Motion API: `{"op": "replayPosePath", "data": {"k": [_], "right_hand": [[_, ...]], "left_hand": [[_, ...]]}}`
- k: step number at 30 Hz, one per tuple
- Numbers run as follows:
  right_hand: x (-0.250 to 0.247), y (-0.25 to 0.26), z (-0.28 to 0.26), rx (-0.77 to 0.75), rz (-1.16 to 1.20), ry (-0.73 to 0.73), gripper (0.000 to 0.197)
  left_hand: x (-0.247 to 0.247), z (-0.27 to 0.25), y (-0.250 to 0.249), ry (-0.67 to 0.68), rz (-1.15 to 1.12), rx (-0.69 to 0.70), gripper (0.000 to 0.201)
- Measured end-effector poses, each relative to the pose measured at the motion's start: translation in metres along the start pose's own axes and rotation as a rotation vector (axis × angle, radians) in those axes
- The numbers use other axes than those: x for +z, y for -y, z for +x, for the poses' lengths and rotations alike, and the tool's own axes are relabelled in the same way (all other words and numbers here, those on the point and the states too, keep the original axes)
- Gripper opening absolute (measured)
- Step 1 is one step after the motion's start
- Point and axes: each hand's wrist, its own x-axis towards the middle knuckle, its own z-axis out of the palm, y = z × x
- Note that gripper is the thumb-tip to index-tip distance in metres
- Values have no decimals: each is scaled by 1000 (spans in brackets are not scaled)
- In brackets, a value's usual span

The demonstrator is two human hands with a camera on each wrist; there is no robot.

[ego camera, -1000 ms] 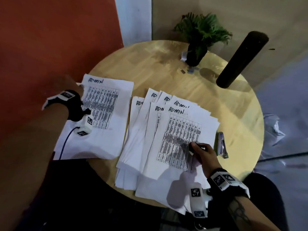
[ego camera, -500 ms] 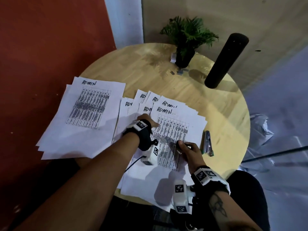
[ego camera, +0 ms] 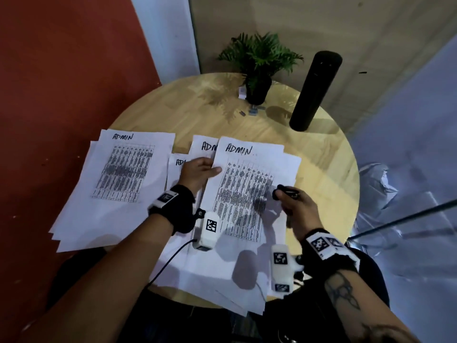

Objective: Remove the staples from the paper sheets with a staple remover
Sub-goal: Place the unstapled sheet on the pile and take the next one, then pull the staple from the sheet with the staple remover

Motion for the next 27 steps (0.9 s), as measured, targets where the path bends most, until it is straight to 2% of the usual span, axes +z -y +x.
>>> {"op": "replayPosePath", "data": {"k": [2, 5, 10, 13, 16, 19, 22, 24, 25, 27], "right_hand": [[1, 23, 2, -32, 72, 89, 20], [6, 50, 2, -33, 140, 257, 58], [12, 88, -6, -126, 33, 410, 69], [17, 108, -14, -183, -67, 466, 84], [22, 125, -23, -217, -156, 522, 77], [27, 137, -34, -262, -167, 565, 69], [29, 152, -48, -332, -156, 592, 67], [28, 165, -58, -373, -145, 629, 65], [27, 171, -61, -389, -138, 652, 64], [26, 184, -69, -417, -130, 689, 65]], "left_hand": [[-7, -10, -15, 35, -69, 58, 19], [-18, -23, -41, 81, -134, 125, 19], [-40, -42, -77, 126, -87, 225, 23], [-50, -51, -89, 139, -43, 260, 19], [-53, -62, -98, 139, -70, 275, 16], [-53, -74, -107, 154, -114, 322, 26], [-56, -86, -119, 85, -84, 419, 19], [-60, -92, -123, -78, -29, 506, 20], [-63, -91, -124, -181, -17, 543, 26], [-67, -92, -131, -269, -65, 551, 61]]}}
